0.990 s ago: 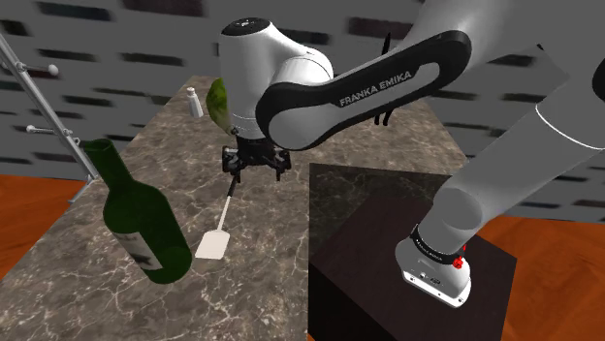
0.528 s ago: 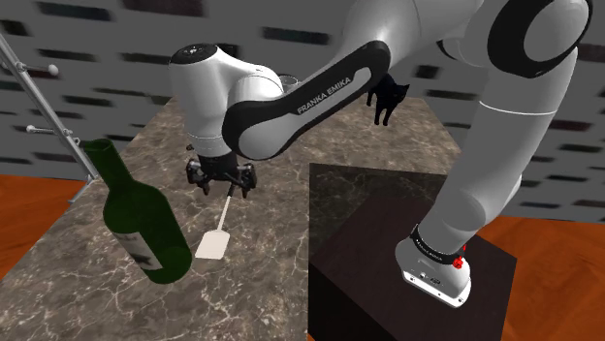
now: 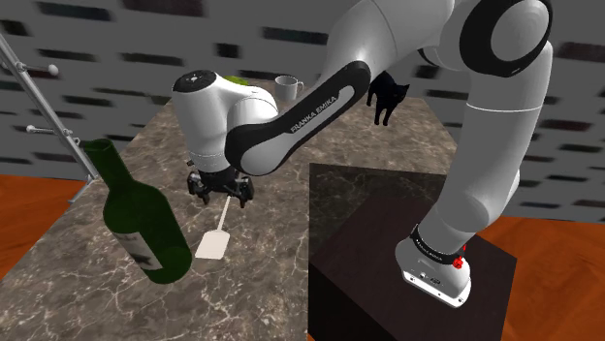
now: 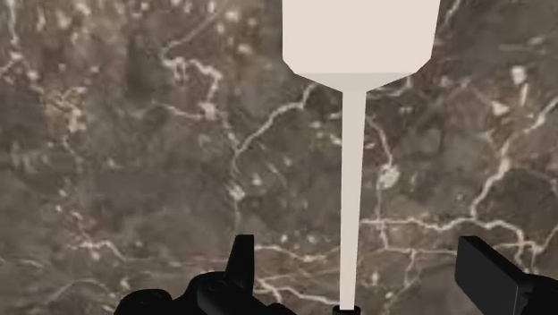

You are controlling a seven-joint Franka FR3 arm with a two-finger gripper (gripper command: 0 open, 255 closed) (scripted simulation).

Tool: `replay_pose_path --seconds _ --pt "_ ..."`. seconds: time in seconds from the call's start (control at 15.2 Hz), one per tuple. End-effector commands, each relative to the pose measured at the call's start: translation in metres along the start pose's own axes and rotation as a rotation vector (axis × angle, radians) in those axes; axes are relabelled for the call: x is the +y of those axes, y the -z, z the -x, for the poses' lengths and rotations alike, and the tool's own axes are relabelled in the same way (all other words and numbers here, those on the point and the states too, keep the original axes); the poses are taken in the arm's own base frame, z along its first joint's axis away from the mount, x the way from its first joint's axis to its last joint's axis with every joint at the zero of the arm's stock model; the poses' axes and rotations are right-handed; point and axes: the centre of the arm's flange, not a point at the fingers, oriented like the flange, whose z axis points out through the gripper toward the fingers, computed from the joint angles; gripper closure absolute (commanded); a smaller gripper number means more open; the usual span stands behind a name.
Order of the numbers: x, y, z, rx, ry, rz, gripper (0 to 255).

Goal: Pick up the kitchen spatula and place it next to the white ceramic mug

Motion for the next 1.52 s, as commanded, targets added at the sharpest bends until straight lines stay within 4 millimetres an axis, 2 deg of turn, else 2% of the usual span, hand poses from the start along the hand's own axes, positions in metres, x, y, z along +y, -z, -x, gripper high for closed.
replay_pose_path --seconds 0.0,0.4,0.46,1.06,1.45 --pt "0.000 -0.003 0.001 0.000 0.000 -0.001 0" --pt "0.000 -0.003 0.001 0.000 0.000 -0.001 0" --pt "0.000 -0.003 0.001 0.000 0.000 -0.001 255" --pt "0.000 -0.003 0.001 0.000 0.000 -0.001 255" --pt "0.000 0.029 -0.002 0.000 0.000 -0.001 255"
